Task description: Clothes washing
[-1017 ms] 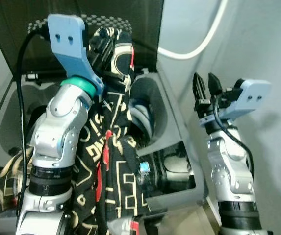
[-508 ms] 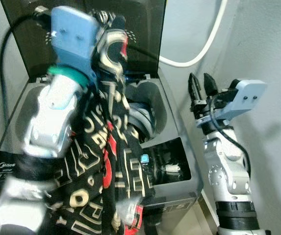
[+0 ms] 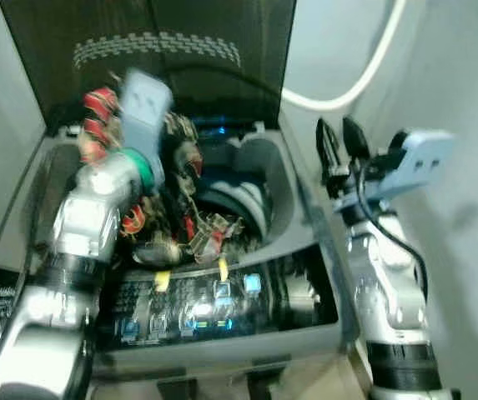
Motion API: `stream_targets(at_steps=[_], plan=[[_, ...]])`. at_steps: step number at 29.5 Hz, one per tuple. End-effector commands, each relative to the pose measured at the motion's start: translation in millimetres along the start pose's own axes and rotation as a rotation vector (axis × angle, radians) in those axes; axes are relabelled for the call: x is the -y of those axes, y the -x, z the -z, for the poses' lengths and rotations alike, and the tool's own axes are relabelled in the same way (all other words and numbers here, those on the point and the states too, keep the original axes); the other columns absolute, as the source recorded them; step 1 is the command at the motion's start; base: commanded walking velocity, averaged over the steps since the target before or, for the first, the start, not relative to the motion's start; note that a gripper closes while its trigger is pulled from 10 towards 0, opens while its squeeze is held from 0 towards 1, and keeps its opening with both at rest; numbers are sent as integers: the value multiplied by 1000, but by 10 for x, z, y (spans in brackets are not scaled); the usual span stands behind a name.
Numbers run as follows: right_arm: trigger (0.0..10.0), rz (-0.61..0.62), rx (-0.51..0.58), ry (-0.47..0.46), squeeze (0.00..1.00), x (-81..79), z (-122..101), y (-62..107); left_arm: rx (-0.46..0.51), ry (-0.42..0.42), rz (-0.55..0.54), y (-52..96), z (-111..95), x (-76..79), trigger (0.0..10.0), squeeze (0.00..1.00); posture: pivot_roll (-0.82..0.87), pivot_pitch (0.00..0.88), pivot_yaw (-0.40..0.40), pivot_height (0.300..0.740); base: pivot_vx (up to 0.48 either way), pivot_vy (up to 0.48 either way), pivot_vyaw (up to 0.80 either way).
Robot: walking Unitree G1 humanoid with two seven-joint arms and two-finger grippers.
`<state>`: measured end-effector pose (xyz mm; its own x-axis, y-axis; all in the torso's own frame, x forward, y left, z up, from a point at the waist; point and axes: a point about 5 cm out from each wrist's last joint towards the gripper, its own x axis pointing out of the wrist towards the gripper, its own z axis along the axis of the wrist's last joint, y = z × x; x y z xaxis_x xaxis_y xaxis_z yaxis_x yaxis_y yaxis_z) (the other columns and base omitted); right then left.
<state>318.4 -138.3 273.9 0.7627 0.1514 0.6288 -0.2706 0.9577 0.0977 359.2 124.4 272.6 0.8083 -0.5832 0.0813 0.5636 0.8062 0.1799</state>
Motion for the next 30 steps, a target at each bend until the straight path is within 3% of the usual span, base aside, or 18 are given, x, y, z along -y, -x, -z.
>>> stream_targets(at_steps=[1,9,10,12,15,16,18,22,25,27,30], plan=[[10000,4,-1,-4,0,7,-3,26,166,-47,53,54,-395,90,10000,1000,-1,83,37,740,0,0,0],[10000,-7,-8,-17,0,-27,28,7,272,-52,57,153,-599,135,10000,1000,11,84,30,740,0,0,0],[10000,-10,-10,-19,0,-35,32,4,290,-43,63,194,-638,161,10000,0,17,85,28,740,0,0,0],[10000,-12,-11,-22,0,-42,36,2,303,-18,80,274,-646,237,10000,0,19,87,27,740,0,0,0],[10000,-14,-14,-23,0,-43,39,6,288,-65,66,319,-586,299,10000,0,18,88,28,740,0,0,0],[10000,-14,-15,-23,0,-44,40,7,284,-91,59,328,-566,314,10000,0,18,88,28,740,0,0,0],[10000,-16,-23,-21,0,-44,53,23,289,-224,47,364,-476,391,10000,0,17,89,30,740,0,0,0],[10000,-18,-28,-19,0,-45,62,33,302,-288,54,394,-423,456,10000,0,17,89,30,740,0,0,0],[10000,-110,-71,-28,0,-165,127,100,289,-265,136,512,-266,671,10000,0,13,92,32,740,0,0,0],[10000,-138,-79,-40,0,-195,128,116,279,-239,79,545,-245,634,10000,0,17,92,33,740,0,0,0],[10000,-193,-87,-64,0,-233,100,128,270,-185,-97,586,-234,451,10000,0,19,91,32,740,0,0,0]])
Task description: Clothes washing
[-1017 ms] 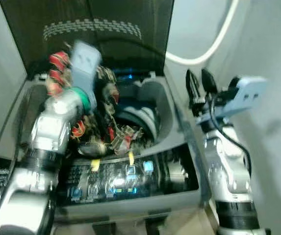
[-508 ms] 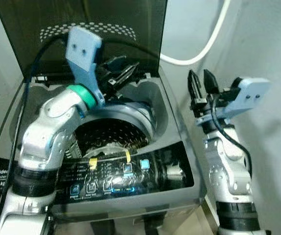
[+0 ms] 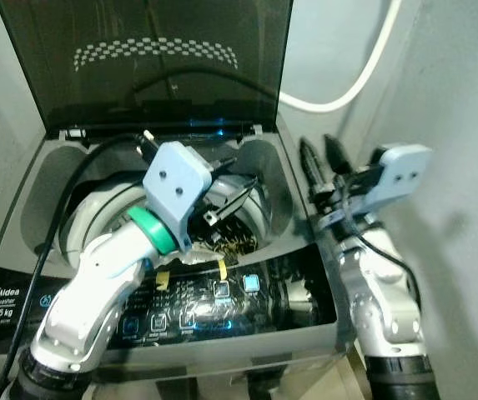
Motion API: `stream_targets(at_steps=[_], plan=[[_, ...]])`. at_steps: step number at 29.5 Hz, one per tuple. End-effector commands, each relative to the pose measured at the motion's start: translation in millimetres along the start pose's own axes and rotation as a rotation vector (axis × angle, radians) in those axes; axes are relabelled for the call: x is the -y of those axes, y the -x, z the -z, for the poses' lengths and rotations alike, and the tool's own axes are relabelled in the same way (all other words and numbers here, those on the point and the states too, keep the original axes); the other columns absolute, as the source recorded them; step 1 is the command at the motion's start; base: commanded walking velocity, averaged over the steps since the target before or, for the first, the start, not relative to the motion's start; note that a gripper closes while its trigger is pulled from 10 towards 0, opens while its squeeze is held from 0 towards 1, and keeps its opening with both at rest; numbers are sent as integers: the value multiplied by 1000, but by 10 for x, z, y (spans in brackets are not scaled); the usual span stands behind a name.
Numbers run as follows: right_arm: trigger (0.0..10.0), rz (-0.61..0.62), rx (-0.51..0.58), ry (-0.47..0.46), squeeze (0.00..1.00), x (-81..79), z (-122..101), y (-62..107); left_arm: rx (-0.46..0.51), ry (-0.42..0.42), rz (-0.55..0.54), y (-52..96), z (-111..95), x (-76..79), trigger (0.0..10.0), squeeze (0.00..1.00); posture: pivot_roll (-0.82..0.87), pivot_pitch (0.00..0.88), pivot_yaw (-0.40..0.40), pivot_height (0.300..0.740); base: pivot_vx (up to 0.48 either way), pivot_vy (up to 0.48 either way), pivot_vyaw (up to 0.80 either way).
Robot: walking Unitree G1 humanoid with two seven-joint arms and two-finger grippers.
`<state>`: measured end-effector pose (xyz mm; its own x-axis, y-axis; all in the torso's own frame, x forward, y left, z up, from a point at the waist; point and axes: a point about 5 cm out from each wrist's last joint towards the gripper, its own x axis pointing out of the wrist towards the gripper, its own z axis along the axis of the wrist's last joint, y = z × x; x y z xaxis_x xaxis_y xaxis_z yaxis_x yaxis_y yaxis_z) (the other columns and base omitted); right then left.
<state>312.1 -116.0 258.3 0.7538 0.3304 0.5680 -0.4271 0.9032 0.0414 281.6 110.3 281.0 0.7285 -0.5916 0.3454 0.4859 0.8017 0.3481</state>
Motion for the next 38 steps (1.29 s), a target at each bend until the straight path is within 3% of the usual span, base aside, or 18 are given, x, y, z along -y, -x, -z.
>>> stream_targets(at_steps=[1,3,10,14,17,20,25,38], plan=[[10000,-80,-11,-26,0,-53,-46,21,-9,-19,-126,52,2,-147,10000,0,23,90,29,740,0,0,0],[10000,-158,-32,-50,0,-96,-66,36,-1,-26,-184,55,4,-219,10000,0,27,88,24,740,0,0,0],[10000,-217,-59,-48,0,-68,-122,83,33,-10,-245,27,-16,-315,10000,0,14,81,22,740,0,0,0],[10000,-163,-45,-34,0,-17,-127,84,46,32,-293,7,-19,-367,10000,0,2,76,25,740,0,0,0],[10000,-7,-7,-23,0,87,-110,32,61,109,-394,-51,-20,-488,10000,0,-3,72,26,740,0,0,0],[10000,39,8,-23,0,116,-114,-6,69,150,-432,-95,-11,-543,10000,0,-5,67,27,740,0,0,0],[10000,47,9,-17,0,121,-124,-26,79,167,-446,-125,-10,-559,10000,0,-8,64,26,740,0,0,0],[10000,42,0,-1,0,98,-97,-37,73,166,-457,-135,11,-560,10000,0,-5,60,24,740,-357,0,0]])
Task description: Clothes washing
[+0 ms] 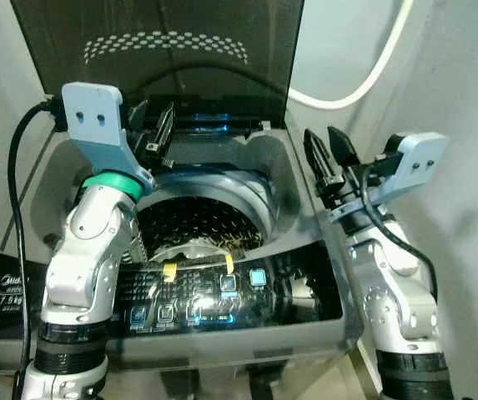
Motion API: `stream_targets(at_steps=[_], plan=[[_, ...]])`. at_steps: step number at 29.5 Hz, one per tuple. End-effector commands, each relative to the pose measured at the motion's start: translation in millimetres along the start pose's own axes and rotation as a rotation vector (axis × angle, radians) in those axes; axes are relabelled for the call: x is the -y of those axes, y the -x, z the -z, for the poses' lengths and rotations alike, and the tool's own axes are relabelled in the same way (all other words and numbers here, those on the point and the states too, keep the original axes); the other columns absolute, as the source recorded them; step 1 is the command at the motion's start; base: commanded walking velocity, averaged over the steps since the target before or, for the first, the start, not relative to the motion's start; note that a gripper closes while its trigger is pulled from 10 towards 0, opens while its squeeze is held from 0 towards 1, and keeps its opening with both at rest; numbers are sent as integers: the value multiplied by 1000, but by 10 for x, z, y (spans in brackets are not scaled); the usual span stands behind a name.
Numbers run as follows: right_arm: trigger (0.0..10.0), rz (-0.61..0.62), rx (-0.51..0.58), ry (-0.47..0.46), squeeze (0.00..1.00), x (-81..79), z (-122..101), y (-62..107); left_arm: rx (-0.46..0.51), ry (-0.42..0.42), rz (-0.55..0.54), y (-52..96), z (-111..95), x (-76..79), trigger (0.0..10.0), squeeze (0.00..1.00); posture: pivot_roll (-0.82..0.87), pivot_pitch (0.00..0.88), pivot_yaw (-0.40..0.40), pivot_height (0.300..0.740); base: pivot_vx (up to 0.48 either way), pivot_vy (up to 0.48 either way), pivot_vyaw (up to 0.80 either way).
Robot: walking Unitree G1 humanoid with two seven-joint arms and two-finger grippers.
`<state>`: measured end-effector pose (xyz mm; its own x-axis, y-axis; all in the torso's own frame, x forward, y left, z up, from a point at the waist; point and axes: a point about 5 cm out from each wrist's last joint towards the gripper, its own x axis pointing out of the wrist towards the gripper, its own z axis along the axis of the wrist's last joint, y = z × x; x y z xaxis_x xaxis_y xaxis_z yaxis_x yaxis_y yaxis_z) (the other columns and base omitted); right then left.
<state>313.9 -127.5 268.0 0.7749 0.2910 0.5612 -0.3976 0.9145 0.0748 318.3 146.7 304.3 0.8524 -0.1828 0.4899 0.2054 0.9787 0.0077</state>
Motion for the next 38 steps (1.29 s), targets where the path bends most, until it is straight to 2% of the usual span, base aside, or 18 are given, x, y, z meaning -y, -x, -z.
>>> stream_targets(at_steps=[1,32,37,38], plan=[[10000,-3,6,8,0,-9,4,-6,3,-1,-7,-5,5,-7,10000,0,-5,60,24,740,-382,0,0],[10000,-8,-20,50,0,-21,56,6,-2,-10,-11,-20,17,-3,10000,0,-4,64,26,740,-383,0,0],[10000,-6,-32,61,0,-14,85,16,-29,-48,-5,-16,67,3,10000,0,-5,65,26,740,-329,0,0],[10000,2,-50,69,0,2,128,33,-76,-81,26,3,153,34,10000,0,-5,65,26,740,0,0,788]])
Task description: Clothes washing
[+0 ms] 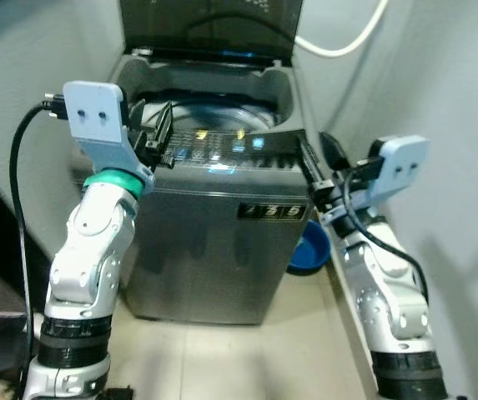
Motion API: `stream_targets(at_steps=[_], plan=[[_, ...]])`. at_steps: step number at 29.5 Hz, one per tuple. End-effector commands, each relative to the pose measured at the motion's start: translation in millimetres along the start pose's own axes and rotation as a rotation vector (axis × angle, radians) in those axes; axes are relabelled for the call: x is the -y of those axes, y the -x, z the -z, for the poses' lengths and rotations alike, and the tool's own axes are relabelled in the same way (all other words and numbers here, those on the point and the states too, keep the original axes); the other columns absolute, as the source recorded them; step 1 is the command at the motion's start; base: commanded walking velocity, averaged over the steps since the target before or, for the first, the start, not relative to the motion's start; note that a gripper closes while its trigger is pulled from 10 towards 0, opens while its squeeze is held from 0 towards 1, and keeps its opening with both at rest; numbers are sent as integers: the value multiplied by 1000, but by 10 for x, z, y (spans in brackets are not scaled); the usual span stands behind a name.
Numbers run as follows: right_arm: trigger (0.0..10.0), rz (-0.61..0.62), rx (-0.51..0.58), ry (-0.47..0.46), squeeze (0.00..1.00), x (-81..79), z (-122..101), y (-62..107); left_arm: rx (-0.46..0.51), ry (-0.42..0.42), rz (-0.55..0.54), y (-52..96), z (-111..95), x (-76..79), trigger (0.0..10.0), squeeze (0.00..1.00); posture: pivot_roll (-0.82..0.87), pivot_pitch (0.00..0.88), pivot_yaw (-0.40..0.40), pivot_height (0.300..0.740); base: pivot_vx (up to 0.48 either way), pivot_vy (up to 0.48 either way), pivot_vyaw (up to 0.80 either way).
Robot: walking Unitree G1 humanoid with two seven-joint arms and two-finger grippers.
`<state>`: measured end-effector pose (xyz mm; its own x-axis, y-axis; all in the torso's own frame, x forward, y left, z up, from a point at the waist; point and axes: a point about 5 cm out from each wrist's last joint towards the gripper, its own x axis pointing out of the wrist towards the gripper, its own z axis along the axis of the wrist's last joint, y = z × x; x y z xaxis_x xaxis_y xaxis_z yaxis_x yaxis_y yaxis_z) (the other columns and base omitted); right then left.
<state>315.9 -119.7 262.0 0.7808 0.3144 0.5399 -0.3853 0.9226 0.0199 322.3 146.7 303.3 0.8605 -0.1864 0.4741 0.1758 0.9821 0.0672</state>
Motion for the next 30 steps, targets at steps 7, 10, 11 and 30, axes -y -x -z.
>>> stream_targets(at_steps=[7,10,11,30], plan=[[10000,54,-104,33,0,119,252,145,-188,-64,186,154,375,233,10000,0,-4,64,26,740,0,0,789],[10000,60,-122,36,0,132,297,184,-189,-68,217,167,382,281,10000,0,-4,64,26,740,0,0,790],[10000,63,-129,36,0,137,313,196,-188,-67,226,164,381,295,10000,0,-8,66,29,740,0,0,788],[10000,63,-145,40,0,141,382,223,-197,-79,257,168,394,341,10000,0,-9,67,32,740,0,0,790]])
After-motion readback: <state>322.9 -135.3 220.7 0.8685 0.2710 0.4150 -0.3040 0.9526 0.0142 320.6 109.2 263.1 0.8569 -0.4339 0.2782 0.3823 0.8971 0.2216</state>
